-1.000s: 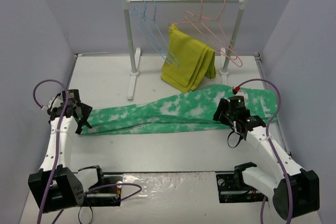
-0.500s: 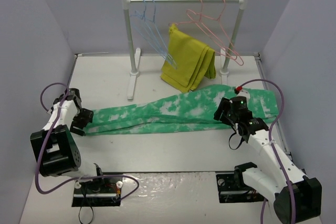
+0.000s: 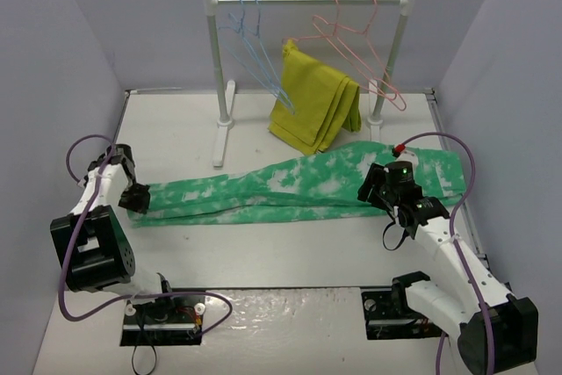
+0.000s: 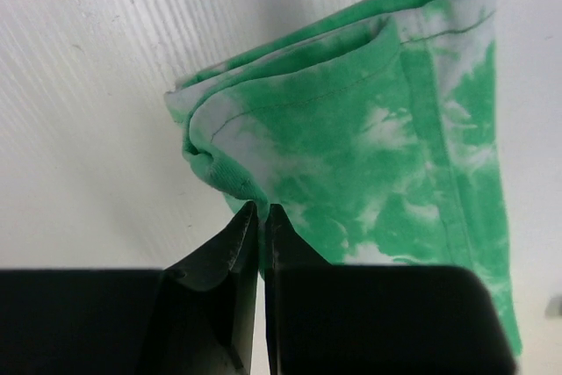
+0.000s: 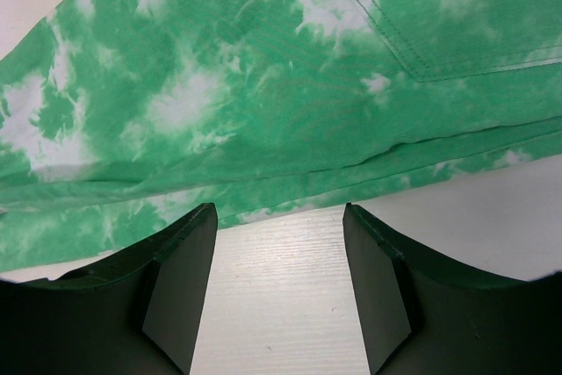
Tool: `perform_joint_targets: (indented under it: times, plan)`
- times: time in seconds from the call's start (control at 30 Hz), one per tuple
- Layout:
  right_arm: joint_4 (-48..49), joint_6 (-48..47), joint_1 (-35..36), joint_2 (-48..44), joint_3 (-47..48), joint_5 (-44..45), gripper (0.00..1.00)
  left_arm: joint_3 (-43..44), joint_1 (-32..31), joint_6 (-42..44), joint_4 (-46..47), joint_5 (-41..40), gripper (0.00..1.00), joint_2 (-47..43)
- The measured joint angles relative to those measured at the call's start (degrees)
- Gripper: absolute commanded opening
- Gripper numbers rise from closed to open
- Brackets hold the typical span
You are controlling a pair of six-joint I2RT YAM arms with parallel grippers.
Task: Place the trousers on the hanger
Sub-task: Fold the trousers at the center of the board.
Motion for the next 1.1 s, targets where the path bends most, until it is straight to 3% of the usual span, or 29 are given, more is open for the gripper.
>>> perform_joint_targets:
  times: [0.13,0.2,0.3,0.37,0.47,0.6,0.67,0.8,0.97,1.1]
  plan:
    - [0.0,0.0,0.0,0.0,0.0,0.0,0.57,6.4,0.0,0.2,-0.6,1.6,0.00,0.3]
    - [0.0,0.0,0.0,0.2,0.0,0.0,0.57,13.6,-0.1,0.4,-1.5,4.2,0.00,1.7]
    - [0.0,0.0,0.0,0.5,0.0,0.1,0.56,24.5,-0.7,1.9,2.2,8.0,0.00,3.0]
    - [-0.1,0.0,0.0,0.5,0.0,0.3,0.57,26.9,-1.0,3.4,6.8,10.8,0.00,0.9]
    - [-0.4,0.0,0.0,0.5,0.0,0.8,0.57,20.7,-0.6,4.5,16.3,14.9,0.00,-7.1]
    - [-0.5,0.1,0.0,0.7,0.1,1.1,0.57,-1.0,1.5,3.9,30.9,19.3,0.00,-19.2]
    - [-0.5,0.2,0.0,1.0,0.3,1.1,0.57,-11.9,3.1,3.5,37.2,21.7,0.00,-21.1]
    - [-0.6,0.3,0.0,1.3,0.4,1.1,0.57,-24.0,6.4,3.8,41.4,24.3,0.00,-13.7]
    - [-1.0,0.5,0.0,1.3,0.4,1.1,0.56,-27.4,8.3,5.1,39.8,24.9,0.00,-15.5]
    - [-1.5,0.6,0.0,1.3,0.4,1.1,0.57,-20.8,8.3,7.1,35.7,25.0,0.00,-18.4]
